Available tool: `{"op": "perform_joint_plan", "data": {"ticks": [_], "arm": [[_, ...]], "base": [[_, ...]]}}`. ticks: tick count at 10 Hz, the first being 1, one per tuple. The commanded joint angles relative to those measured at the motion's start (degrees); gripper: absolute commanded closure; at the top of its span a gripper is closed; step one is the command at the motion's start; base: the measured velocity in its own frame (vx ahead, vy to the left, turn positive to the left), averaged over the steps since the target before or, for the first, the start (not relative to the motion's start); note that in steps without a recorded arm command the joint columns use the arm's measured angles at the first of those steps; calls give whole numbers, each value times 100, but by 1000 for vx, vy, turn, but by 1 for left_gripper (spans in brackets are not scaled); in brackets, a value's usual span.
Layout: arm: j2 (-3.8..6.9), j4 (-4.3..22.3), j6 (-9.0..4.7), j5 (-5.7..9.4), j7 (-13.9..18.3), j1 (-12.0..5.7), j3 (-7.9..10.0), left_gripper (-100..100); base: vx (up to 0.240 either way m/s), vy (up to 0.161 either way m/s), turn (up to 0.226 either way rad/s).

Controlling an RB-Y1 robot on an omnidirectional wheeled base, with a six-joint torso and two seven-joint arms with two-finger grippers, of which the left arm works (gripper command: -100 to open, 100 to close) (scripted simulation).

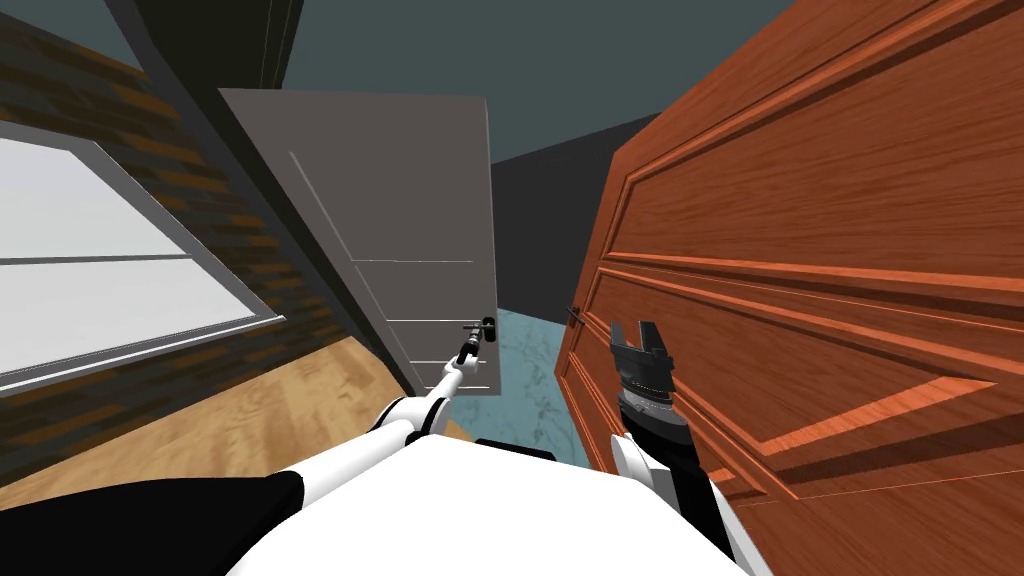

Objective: Push the door open

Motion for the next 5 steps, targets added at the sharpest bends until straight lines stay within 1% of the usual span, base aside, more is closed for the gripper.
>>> {"op": "perform_joint_plan", "data": {"ticks": [1,2,3,4,5], "arm": [[96,112,-63,59,-99,-60,180,100],[101,112,-60,70,-117,-59,210,100],[101,174,-60,70,-117,-59,210,100],[101,112,-60,70,-117,-59,210,100],[117,111,-50,106,-180,-55,318,100]], "base": [[165,-151,145],[153,-120,78],[104,-56,9],[35,-3,-16],[119,-73,45]]}}
